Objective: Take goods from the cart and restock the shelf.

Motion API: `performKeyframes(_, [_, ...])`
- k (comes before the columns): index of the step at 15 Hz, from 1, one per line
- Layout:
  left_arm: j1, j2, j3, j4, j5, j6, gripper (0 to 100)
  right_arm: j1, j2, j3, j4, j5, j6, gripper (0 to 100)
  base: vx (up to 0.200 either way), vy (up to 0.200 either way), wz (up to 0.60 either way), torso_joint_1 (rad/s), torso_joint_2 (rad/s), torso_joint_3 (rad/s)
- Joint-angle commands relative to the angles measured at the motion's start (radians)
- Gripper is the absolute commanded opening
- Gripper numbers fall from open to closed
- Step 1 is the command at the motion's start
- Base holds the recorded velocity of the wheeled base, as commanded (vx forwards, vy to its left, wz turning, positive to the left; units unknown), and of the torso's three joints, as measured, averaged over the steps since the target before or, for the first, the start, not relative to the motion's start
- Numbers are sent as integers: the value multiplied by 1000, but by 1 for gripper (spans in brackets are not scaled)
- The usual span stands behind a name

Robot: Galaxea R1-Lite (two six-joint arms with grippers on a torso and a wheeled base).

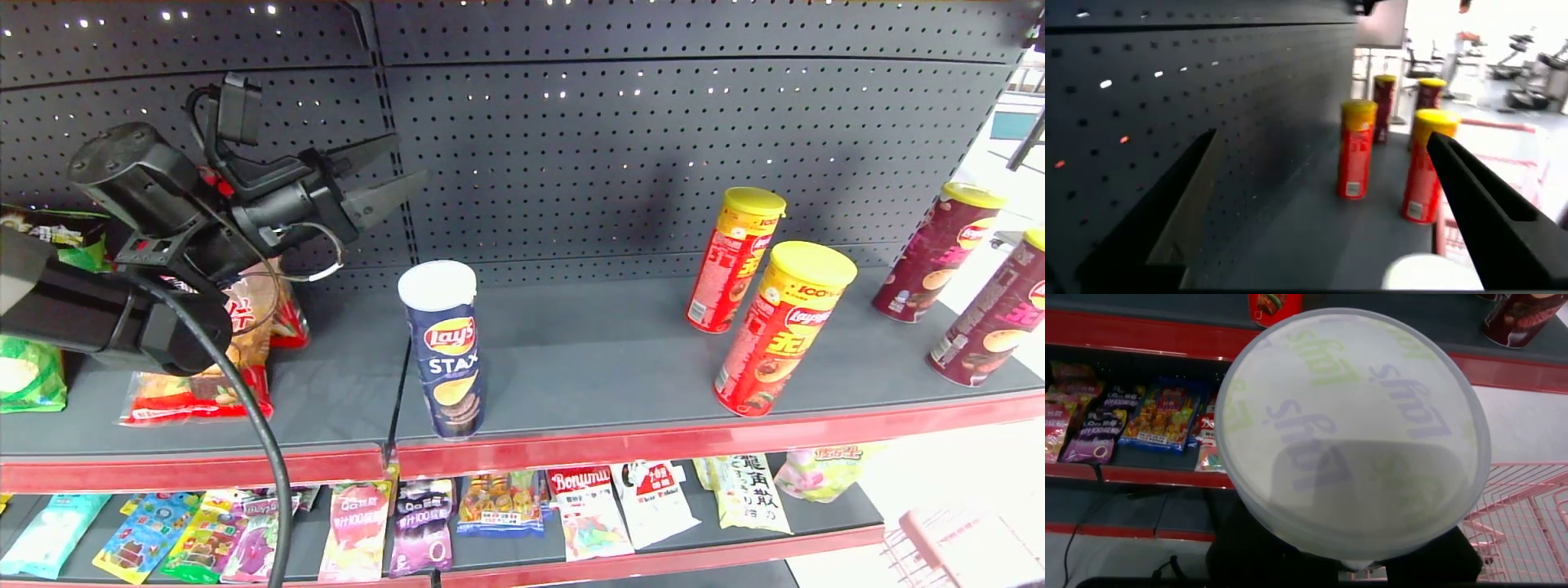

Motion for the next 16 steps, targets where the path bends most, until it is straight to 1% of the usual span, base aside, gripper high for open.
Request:
performKeyframes(1, [0, -27, -8, 28, 46, 1, 100, -1, -2, -1, 0, 0, 0, 0, 0, 0, 0, 0, 0, 0])
performKeyframes(2, [0, -27, -8, 28, 46, 1, 100, -1, -2, -1, 0, 0, 0, 0, 0, 0, 0, 0, 0, 0])
performKeyframes(3, [-5, -27, -26, 54, 257, 6, 100, -1, -2, -1, 0, 0, 0, 0, 0, 0, 0, 0, 0, 0])
performKeyframes(4, [-9, -31, -18, 62, 308, 6, 100, -1, -2, -1, 0, 0, 0, 0, 0, 0, 0, 0, 0, 0])
performKeyframes(5, [-9, -39, -11, 79, 325, 7, 100, -1, -2, -1, 0, 0, 0, 0, 0, 0, 0, 0, 0, 0])
performKeyframes(6, [-9, -85, 6, 168, 366, 29, 100, -1, -2, -1, 0, 0, 0, 0, 0, 0, 0, 0, 0, 0])
performKeyframes(7, [-3, -150, 2, 379, 400, 79, 100, -1, -5, -1, 0, 1, -2, 0, 0, 0, 0, 0, 0, 0])
performKeyframes(9, [6, -208, 3, 577, 483, 144, 100, 2, 12, -26, 0, 4, -2, 0, 0, 0, 0, 0, 0, 0])
performKeyframes(10, [7, -239, 22, 665, 500, 174, 100, -1, 32, -44, 0, -2, -3, 0, 0, 0, 0, 0, 0, 0])
performKeyframes(11, [7, -260, 38, 711, 506, 194, 100, -4, 52, -63, 0, -3, -6, 0, 0, 0, 0, 0, 0, 0])
performKeyframes(12, [14, -323, 104, 795, 507, 240, 100, -2, 123, -113, 0, -3, -8, 0, 0, 0, 0, 0, 0, 0])
performKeyframes(13, [15, -380, 172, 843, 507, 262, 100, -4, 179, -149, 0, -3, -14, 0, 0, 0, 0, 0, 0, 0])
performKeyframes(15, [15, -509, 299, 953, 509, 288, 100, 19, 250, -164, -9, 20, -59, 0, 0, 0, 0, 0, 0, 0])
performKeyframes(16, [33, -565, 377, 987, 509, 323, 100, 36, 262, -168, -11, 30, -63, 0, 0, 0, 0, 0, 0, 0])
